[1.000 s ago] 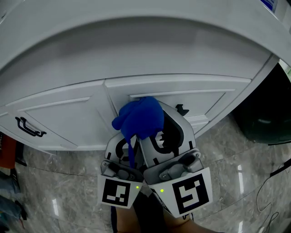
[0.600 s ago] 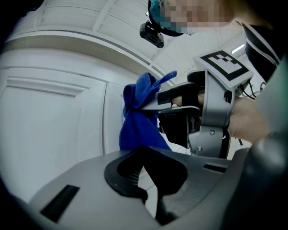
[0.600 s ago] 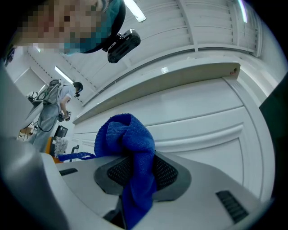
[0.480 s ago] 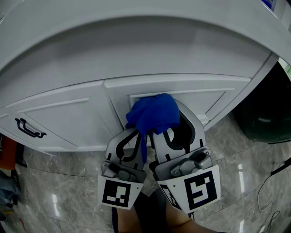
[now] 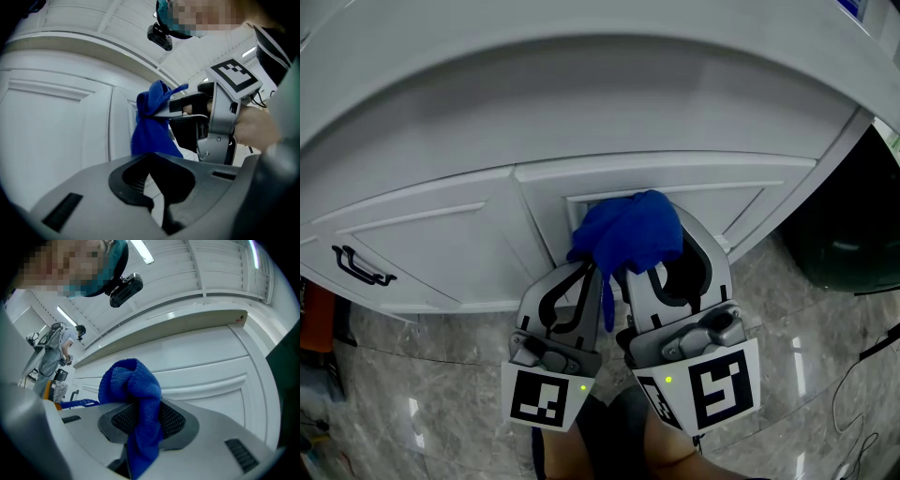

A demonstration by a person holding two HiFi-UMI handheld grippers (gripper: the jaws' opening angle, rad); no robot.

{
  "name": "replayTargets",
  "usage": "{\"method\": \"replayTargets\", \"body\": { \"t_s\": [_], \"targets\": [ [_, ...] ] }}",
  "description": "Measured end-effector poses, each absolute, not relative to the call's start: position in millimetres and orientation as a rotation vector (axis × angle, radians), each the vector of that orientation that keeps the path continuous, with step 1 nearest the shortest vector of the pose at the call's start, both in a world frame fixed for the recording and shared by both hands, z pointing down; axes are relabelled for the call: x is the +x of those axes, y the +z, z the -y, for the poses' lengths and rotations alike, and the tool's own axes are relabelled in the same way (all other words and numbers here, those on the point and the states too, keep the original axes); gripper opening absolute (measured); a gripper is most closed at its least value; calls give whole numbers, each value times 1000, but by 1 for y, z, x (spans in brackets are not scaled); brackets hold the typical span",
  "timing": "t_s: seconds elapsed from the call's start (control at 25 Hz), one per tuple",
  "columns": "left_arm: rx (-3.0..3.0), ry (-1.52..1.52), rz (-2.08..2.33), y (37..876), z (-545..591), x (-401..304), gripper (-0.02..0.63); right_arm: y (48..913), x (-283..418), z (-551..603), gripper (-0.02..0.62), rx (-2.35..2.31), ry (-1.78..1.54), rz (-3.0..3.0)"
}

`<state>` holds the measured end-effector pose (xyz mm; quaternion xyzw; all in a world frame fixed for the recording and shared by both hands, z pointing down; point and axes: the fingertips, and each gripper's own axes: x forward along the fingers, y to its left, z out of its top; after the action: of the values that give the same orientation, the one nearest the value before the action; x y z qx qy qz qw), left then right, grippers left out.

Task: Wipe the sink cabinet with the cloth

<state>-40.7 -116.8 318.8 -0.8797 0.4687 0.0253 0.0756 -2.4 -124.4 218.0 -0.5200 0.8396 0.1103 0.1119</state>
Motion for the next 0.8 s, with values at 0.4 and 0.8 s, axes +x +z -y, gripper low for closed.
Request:
{"method": "replayTargets", "body": {
  "t_s": [0.4, 0.8],
  "targets": [
    [-2647, 85, -1400, 318, 116, -40, 0, 217, 8, 125, 117, -1558, 330, -2447],
    [-2652, 129, -1420, 316, 118, -42, 0, 217, 24, 127, 117, -1610, 318, -2422]
  ]
}}
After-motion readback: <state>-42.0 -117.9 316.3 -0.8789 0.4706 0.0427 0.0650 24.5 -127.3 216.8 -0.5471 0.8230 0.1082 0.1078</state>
